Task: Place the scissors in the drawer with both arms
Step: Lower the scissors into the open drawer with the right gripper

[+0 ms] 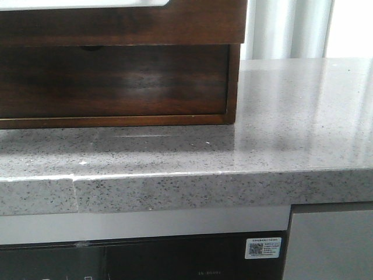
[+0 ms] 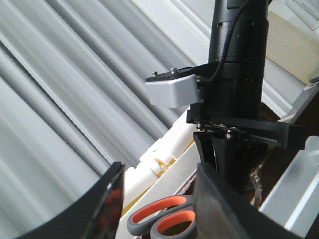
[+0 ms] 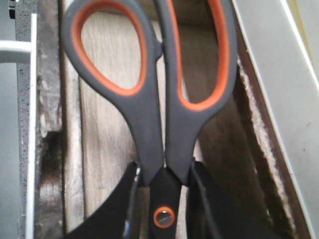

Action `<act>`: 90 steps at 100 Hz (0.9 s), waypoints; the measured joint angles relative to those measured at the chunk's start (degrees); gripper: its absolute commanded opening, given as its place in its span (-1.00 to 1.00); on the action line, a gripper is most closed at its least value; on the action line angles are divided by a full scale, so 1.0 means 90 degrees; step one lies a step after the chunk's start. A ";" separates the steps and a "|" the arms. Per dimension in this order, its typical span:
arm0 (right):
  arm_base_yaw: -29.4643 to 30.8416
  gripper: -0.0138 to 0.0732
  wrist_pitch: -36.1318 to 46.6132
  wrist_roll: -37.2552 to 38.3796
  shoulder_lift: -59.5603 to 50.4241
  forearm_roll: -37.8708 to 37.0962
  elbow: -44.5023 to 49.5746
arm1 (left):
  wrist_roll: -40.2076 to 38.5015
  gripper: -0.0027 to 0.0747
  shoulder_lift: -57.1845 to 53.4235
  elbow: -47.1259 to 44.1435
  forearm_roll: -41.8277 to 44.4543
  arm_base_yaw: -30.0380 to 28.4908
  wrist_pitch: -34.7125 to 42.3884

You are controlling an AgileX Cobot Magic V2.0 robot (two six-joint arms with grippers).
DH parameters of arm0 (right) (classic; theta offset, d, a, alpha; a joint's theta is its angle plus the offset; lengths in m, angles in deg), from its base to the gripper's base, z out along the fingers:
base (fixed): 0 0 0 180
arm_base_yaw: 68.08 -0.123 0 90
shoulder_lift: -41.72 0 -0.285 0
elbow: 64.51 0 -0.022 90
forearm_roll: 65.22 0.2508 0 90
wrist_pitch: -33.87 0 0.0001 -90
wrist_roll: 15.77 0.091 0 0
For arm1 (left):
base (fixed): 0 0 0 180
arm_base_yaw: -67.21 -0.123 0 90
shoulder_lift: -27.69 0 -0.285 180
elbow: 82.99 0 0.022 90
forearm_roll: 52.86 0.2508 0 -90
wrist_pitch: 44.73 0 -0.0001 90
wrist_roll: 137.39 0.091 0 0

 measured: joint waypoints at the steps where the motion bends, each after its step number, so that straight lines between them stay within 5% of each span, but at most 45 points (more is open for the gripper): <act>1: 0.0000 -0.85 0.0002 0.0000 0.0005 0.0000 0.0000 | 0.0000 -0.15 0.0000 0.0000 0.0000 0.0000 0.0000; 22: 0.0000 -0.79 0.0129 0.0000 0.0087 -0.0013 0.0000 | 0.0000 -0.15 0.0000 0.0000 0.0000 0.0000 0.0000; 51: 0.0000 -0.07 0.0174 0.0000 0.0187 -0.0051 0.0000 | 0.0000 -0.15 0.0000 0.0000 0.0000 0.0000 0.0000; 90: 0.0000 -0.07 0.0266 -0.0015 0.0187 -0.0110 0.0000 | 0.0000 -0.15 0.0000 0.0000 0.0000 0.0000 0.0000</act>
